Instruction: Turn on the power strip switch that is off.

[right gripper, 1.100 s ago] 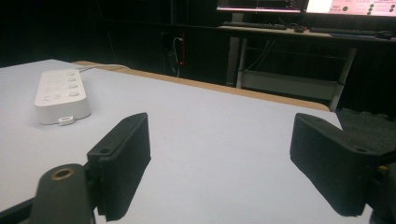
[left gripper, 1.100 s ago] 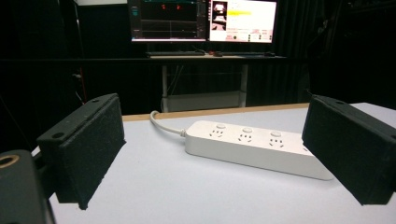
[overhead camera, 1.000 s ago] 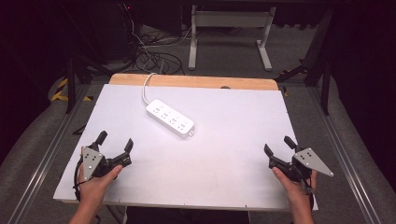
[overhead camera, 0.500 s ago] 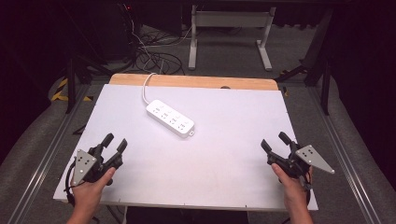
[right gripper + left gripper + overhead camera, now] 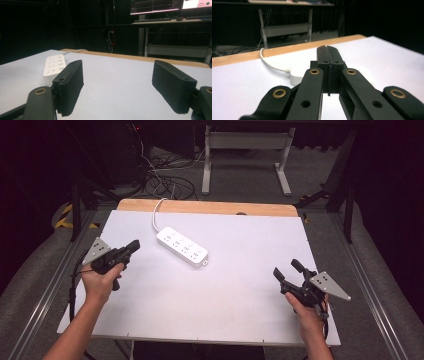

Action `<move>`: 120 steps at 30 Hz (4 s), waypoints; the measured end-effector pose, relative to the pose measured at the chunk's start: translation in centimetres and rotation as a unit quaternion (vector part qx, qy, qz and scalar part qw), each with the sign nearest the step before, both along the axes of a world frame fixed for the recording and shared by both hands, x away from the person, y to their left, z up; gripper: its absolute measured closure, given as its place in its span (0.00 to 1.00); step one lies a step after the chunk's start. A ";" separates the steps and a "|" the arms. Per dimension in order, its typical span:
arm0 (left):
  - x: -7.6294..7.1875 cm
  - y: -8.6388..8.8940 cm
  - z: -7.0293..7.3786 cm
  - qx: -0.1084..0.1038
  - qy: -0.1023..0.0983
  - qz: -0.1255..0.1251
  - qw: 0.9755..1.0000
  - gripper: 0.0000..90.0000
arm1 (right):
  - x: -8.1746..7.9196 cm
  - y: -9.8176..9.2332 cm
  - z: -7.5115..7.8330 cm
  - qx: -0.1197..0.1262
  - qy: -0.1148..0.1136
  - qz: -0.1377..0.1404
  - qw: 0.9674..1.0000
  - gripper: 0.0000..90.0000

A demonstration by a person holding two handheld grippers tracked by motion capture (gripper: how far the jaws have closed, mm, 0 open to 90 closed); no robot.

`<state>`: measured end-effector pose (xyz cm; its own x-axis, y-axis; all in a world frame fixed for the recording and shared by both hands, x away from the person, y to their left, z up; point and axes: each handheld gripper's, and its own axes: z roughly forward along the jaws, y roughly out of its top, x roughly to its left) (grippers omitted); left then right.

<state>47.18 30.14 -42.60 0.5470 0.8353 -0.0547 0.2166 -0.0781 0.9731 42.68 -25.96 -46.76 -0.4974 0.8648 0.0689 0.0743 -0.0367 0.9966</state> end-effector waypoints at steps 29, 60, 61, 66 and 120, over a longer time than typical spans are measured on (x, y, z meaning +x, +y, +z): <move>12.2 -7.5 -1.2 0.158 0.168 0.004 0.973 1.00 | -0.1 -0.2 -0.4 -0.003 0.022 -0.008 1.000 0.30; 15.5 -9.8 -3.0 0.203 0.185 0.016 0.961 1.00 | -0.1 -0.2 -0.6 -0.002 0.026 -0.003 1.000 0.31; 15.5 -9.8 -3.0 0.206 0.184 0.018 0.961 1.00 | -0.1 -0.2 -0.6 -0.002 0.026 -0.003 1.000 0.31; 15.6 -9.7 -3.0 0.190 0.196 0.016 0.962 1.00 | -0.1 -0.3 -0.6 0.000 0.027 -0.006 1.000 0.31; 16.5 -9.8 -2.4 0.199 0.237 0.007 0.951 1.00 | 0.0 -0.7 -0.8 0.017 0.029 -0.011 0.999 0.31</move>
<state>63.68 20.30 -45.05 0.5282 0.8486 0.0293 0.6275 -0.4133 0.6599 42.72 -26.66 -47.58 -0.4719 0.8725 0.1267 0.1316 -0.0724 0.9887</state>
